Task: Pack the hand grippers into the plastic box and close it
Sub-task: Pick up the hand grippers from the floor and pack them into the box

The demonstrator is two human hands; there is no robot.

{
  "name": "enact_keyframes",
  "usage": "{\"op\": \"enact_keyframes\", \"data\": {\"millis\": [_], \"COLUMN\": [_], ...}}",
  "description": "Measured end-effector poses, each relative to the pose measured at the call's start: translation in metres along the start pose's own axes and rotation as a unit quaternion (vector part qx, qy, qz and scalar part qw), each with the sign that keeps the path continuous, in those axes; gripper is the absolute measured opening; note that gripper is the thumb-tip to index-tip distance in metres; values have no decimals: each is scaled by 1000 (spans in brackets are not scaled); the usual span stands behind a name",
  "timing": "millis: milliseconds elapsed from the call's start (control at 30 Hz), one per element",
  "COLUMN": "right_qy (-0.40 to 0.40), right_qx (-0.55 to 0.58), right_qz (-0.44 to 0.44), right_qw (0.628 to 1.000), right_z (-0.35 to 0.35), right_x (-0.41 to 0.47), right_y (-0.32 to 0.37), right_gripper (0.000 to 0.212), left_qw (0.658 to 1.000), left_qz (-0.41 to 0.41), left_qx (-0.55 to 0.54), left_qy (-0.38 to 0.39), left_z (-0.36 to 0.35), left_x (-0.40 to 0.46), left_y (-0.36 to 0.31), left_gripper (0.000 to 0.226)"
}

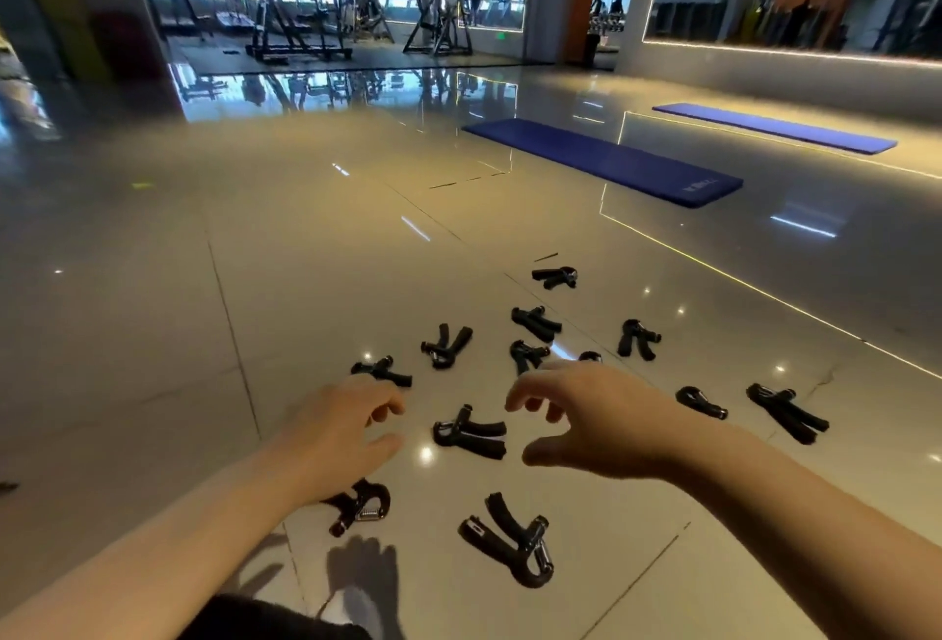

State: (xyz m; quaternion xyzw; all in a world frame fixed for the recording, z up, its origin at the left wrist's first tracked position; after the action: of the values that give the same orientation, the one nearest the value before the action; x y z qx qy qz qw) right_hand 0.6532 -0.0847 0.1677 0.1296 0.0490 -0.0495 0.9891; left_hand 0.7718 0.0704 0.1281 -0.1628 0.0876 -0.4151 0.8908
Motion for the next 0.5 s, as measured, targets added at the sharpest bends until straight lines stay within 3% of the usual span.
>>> {"op": "enact_keyframes", "data": {"millis": [67, 233, 333, 500], "right_qy": [13, 132, 151, 263], "right_qx": [-39, -133, -117, -87], "right_qz": [1, -14, -4, 1], "right_qw": [999, 982, 982, 961], "right_z": [-18, -84, -122, -238], "right_x": [22, 72, 106, 125], "right_y": [-9, -55, -77, -107], "right_gripper": [45, 54, 54, 63], "left_qw": [1000, 996, 991, 976], "left_qz": [1, -17, -3, 47], "left_qx": [4, 34, 52, 48], "left_qy": [23, 81, 124, 209], "left_z": [-6, -55, -104, -198], "left_x": [20, 68, 90, 117], "left_y": [19, 69, 107, 169], "left_gripper": [31, 38, 42, 64]}}
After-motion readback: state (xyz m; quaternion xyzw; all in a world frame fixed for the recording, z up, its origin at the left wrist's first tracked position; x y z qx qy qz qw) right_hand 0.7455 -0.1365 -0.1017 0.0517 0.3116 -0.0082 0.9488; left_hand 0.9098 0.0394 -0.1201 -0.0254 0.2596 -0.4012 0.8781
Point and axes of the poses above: each hand's wrist, its own x-axis towards the middle knuckle, its own z-axis out of the back of the hand, y = z × x, the point moved 7 cm from there along x, towards the middle knuckle
